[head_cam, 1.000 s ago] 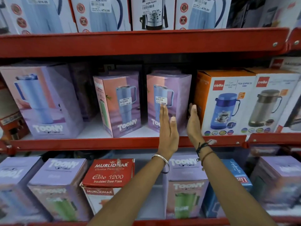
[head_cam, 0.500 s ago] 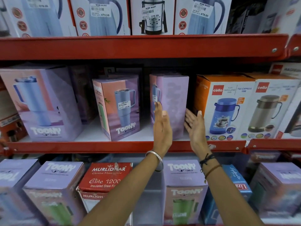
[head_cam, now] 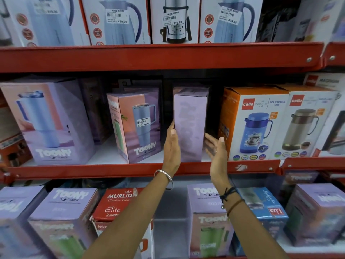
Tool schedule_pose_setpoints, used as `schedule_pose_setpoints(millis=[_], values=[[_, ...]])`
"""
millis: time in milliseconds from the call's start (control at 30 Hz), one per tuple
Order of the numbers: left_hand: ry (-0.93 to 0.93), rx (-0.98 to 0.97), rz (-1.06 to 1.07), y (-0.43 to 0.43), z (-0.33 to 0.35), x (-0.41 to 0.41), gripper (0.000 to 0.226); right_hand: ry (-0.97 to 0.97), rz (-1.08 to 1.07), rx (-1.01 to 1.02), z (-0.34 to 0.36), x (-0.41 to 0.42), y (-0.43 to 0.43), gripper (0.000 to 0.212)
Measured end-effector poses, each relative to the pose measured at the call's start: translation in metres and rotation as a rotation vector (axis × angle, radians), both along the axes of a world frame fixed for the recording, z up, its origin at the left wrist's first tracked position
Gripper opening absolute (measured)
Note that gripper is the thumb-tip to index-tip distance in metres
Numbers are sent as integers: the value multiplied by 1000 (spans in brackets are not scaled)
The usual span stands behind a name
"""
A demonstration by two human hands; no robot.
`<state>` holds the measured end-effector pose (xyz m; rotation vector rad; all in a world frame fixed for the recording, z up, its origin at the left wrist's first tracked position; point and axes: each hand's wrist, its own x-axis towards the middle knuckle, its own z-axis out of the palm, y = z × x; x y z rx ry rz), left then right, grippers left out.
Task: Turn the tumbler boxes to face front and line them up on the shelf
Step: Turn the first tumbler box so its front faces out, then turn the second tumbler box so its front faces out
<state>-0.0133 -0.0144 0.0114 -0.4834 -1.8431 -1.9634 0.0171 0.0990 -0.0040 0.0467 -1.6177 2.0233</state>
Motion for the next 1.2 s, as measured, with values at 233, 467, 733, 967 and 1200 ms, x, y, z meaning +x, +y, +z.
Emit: schedule_pose_setpoints(millis=[233,467,733,967,1200], values=[[86,-37,140,37,-13,34,53,-133,-89,-64,38,-43,19,65],[-33,-29,20,55,-10,48,50,-219,-63,-113,-39,-191,92,89],[-110,-62,-32,29,14,29,84,-71,8,-124,47,-58,30,54],[-87,-71,-60,-4,19,-1,70,-27,-13,-136,34,-46,25,59],[-155,-47,-153,-19,11,-19,80,-7,-33,-134,22,-40,27,59]])
